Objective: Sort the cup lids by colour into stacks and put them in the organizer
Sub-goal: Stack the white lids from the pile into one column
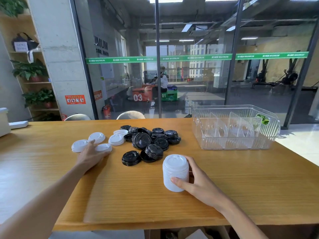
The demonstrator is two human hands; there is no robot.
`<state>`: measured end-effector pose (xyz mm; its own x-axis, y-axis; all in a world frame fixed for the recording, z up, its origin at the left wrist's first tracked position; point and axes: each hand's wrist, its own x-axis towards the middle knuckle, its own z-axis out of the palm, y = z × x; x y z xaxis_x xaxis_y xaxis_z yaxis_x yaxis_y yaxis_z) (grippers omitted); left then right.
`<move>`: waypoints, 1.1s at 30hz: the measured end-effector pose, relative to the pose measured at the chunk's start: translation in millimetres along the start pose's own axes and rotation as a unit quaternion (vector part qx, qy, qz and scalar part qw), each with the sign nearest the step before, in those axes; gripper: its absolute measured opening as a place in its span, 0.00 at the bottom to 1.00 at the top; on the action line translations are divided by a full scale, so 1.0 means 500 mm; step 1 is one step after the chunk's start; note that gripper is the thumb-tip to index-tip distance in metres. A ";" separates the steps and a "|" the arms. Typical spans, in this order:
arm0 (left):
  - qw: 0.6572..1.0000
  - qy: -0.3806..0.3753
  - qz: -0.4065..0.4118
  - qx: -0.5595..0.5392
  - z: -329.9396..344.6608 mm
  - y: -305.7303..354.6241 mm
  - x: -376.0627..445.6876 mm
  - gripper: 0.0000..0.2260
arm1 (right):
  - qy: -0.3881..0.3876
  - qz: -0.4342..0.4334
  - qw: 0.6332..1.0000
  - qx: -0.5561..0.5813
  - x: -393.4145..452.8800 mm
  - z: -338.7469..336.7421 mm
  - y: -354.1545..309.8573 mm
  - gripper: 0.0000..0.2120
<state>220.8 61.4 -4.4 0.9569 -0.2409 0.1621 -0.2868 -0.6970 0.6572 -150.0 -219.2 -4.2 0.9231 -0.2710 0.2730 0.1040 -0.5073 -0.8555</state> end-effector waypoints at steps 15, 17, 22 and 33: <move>0.988 0.063 -0.020 -0.141 -0.022 -0.005 -0.037 0.50 | 0.000 0.000 1.000 0.001 -0.004 -0.001 -0.003 0.32; 0.985 0.075 -0.018 -0.151 -0.021 -0.009 -0.040 0.44 | 0.000 0.001 1.000 0.001 -0.005 0.000 -0.004 0.32; 0.987 0.069 0.000 -0.144 -0.012 -0.008 -0.056 0.37 | 0.002 0.003 1.000 0.004 -0.006 0.000 -0.005 0.32; 0.966 0.051 -0.019 -0.253 -0.023 0.017 -0.084 0.37 | 0.007 0.005 1.000 0.009 -0.007 -0.001 -0.009 0.31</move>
<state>178.8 73.3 3.2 0.9734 -0.1355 0.1847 -0.2164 -0.2789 0.9356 -153.8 -216.2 -1.2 0.9191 -0.2869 0.2702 0.1015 -0.4902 -0.8657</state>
